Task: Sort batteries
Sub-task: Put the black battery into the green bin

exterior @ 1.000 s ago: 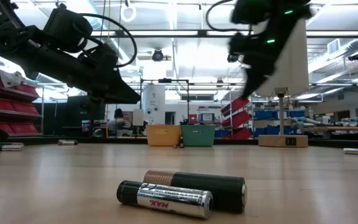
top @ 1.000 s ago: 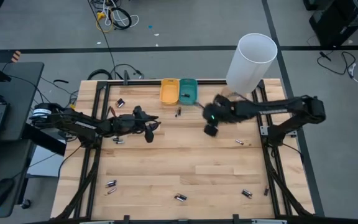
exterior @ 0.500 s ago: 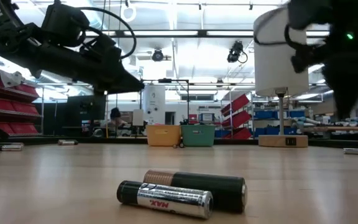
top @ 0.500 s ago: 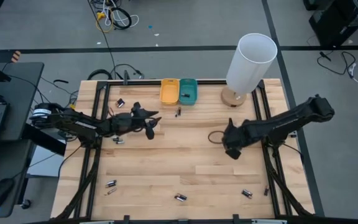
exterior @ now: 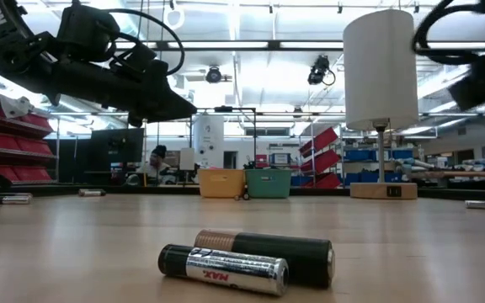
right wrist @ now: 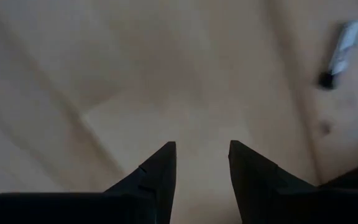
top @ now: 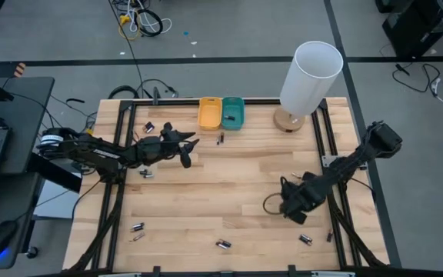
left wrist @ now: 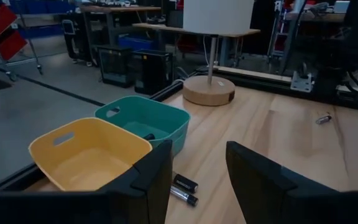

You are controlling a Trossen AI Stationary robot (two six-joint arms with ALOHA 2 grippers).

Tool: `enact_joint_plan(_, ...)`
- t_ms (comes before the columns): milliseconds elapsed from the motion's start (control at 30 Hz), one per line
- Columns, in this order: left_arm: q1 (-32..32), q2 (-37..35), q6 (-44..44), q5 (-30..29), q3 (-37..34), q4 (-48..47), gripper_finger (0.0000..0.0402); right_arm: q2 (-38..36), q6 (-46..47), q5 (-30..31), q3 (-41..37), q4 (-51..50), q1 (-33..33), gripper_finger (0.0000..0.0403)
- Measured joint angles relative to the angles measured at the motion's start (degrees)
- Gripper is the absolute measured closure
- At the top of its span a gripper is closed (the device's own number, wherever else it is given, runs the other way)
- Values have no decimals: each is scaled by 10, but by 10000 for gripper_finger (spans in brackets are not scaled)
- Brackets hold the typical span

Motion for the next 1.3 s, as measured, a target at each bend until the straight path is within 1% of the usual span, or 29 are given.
enact_joint_plan(100, 0, 0, 0, 0, 0, 4, 237, 31, -1, -28, 15, 0, 29, 268)
enact_joint_plan(233, 0, 0, -1, 0, 0, 8, 237, 72, -3, -46, 35, -13, 63, 268)
enact_joint_plan(367, 0, 0, -5, 0, 0, 12, 237, 102, 1, -81, 56, -41, 82, 266)
enact_joint_plan(467, 0, 0, -16, 12, 0, 11, 237, 119, 6, -100, 69, -53, 93, 257)
enact_joint_plan(633, 0, 0, -18, 14, 0, 10, 237, 136, 21, -128, 87, -55, 113, 236)
enact_joint_plan(767, -1, 0, -14, 26, 0, -2, 237, 138, 49, -143, 96, -45, 128, 207)
enact_joint_plan(900, -1, 0, -14, 29, 0, -1, 237, 138, 48, -149, 104, -60, 135, 167)
enact_joint_plan(967, -1, 0, -16, 29, 0, 1, 237, 138, 60, -162, 104, -57, 135, 144)
enact_joint_plan(1100, -1, 0, -20, 29, 0, 0, 237, 143, 72, -196, 104, -57, 140, 96)
enact_joint_plan(1167, -1, 0, -27, 29, 0, -3, 237, 150, 65, -225, 104, -57, 148, 76)
enact_joint_plan(1233, -2, 0, -33, 29, 0, -5, 237, 159, 55, -261, 104, -58, 155, 59)
enact_joint_plan(1300, -2, 0, -33, 29, 0, -5, 237, 167, 52, -284, 104, -61, 162, 52)
